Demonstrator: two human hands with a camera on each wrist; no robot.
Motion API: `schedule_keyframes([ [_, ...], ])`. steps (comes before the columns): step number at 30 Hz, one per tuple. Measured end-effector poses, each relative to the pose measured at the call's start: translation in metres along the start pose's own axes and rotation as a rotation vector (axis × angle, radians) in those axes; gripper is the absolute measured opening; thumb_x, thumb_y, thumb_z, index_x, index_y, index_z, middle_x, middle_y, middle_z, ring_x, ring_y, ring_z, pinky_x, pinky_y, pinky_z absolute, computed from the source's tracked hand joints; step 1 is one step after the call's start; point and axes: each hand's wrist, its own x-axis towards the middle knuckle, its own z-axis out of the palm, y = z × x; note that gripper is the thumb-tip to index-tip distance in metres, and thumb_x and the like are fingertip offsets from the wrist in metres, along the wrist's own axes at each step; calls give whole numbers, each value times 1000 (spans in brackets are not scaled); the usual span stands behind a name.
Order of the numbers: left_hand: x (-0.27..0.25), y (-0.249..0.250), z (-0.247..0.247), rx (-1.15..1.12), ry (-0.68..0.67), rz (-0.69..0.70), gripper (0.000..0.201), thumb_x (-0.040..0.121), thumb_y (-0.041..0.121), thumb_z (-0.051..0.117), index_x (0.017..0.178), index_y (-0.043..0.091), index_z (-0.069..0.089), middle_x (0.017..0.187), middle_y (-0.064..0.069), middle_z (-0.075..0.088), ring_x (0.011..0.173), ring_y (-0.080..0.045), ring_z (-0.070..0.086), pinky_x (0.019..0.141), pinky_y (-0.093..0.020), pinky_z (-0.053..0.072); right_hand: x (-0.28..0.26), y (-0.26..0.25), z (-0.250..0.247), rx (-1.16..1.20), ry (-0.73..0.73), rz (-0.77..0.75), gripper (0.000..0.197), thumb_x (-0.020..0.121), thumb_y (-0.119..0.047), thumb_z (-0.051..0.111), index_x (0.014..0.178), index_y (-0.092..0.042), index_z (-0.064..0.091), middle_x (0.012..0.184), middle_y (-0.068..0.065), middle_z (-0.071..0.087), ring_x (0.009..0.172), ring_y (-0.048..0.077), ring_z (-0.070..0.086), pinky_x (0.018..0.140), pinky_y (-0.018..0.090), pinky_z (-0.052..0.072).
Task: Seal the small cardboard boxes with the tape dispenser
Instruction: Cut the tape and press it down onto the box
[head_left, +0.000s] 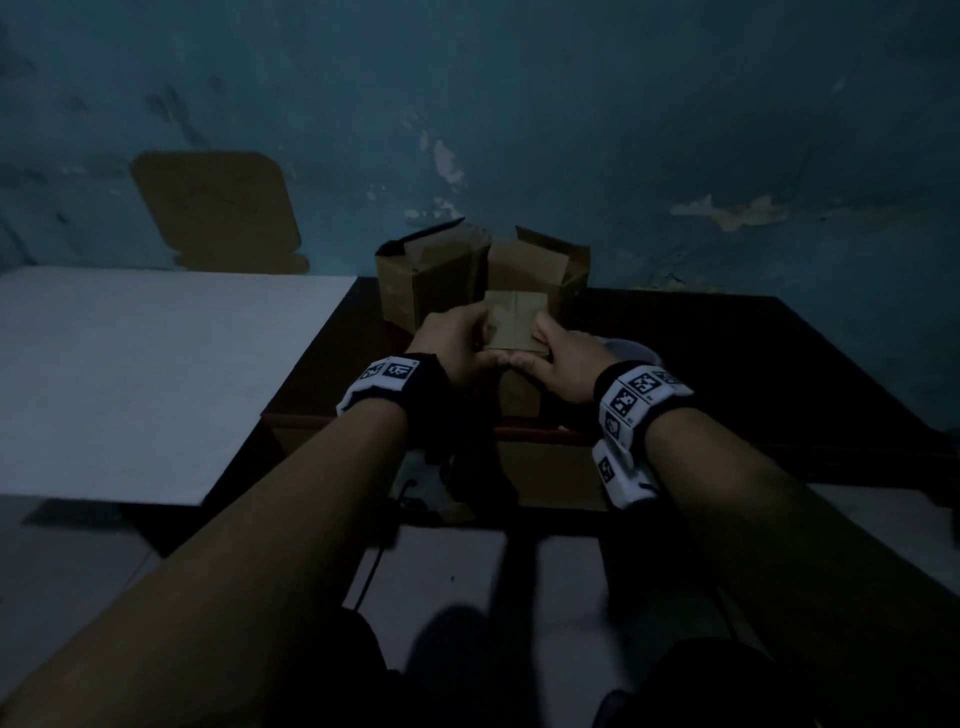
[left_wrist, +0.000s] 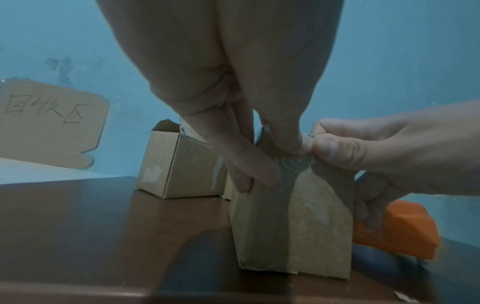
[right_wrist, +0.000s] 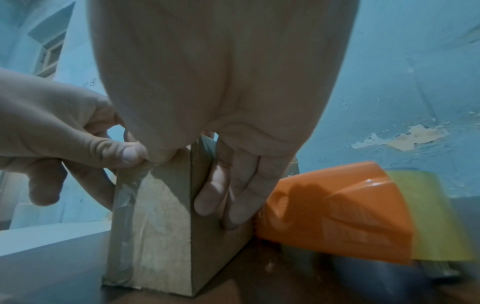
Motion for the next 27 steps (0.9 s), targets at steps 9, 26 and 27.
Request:
schedule_keyframes([
  [9, 2, 1, -4, -24, -42, -14, 31, 83, 27, 74, 89, 30, 43, 86, 10, 50, 86, -12, 52, 73, -25, 38, 2, 0, -1, -9, -16, -2, 52, 91, -59, 46, 124, -21, 34, 124, 10, 60, 107, 30, 60, 87, 41, 51],
  [26, 10, 4, -16, 124, -139, -32, 30, 86, 35, 69, 104, 21, 49, 97, 3, 52, 84, -14, 50, 71, -29, 40, -12, -13, -13, 140, -9, 42, 32, 98, -48, 42, 97, -16, 35, 84, 0, 51, 77, 20, 52, 56, 25, 33],
  [27, 10, 3, -16, 146, -144, -32, 31, 86, 38, 67, 105, 23, 48, 97, 4, 52, 83, -13, 50, 69, -29, 40, -13, -11, -15, 202, 39, 66, 35, 99, -49, 38, 95, -14, 38, 81, 5, 53, 74, 23, 53, 57, 28, 33],
])
